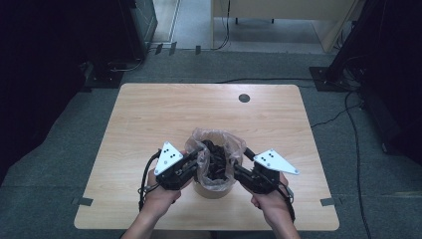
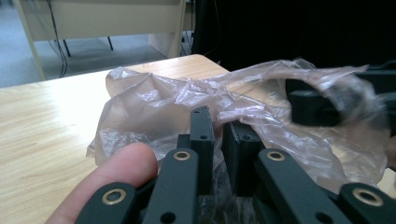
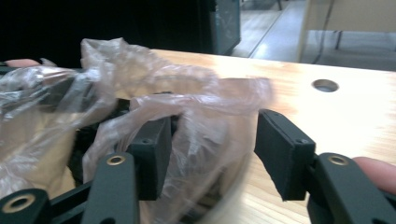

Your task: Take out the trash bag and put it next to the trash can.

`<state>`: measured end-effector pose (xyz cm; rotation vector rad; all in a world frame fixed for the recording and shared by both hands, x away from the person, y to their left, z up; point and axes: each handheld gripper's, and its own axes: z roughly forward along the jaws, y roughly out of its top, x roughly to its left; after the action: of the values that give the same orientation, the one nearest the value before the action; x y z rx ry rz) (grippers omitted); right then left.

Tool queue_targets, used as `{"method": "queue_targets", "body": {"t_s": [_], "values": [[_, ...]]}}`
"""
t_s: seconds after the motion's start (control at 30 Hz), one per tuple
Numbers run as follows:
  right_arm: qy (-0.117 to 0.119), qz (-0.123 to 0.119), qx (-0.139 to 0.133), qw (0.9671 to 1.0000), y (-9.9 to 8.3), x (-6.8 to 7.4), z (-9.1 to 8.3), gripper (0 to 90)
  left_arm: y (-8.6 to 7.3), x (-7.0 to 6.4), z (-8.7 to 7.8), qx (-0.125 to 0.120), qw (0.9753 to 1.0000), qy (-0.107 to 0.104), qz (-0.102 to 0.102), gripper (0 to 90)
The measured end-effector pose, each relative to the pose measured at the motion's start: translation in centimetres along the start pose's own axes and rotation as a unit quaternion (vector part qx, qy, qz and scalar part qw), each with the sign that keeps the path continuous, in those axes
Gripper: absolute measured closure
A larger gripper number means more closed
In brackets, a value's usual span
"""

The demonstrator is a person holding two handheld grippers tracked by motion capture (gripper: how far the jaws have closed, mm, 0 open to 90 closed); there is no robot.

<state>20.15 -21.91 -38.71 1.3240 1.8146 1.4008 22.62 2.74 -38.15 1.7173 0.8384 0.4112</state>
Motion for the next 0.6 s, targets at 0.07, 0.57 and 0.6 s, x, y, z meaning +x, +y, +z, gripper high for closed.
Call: {"method": "queue_targets", "body": {"t_s": [0.07, 0.57, 0.6], "values": [[-0.003, 0.007, -0.006, 1.0, 0.1, -0.7, -1.0, 46.0, 0.0, 0.0, -0.1, -0.002, 1.0, 0.0, 0.001, 82.2], [0.12, 0.014, 0.024, 0.9924, 0.1, 0.4, -2.3, 41.6, -0.1, -0.5, -0.2, -0.001, 0.9999, 0.002, 0.012, 80.4], [0.126, 0.014, 0.027, 0.9915, 0.0, 0.8, -2.3, 40.7, -0.1, -0.5, -0.2, -0.001, 0.9999, 0.002, 0.014, 80.4]]}}
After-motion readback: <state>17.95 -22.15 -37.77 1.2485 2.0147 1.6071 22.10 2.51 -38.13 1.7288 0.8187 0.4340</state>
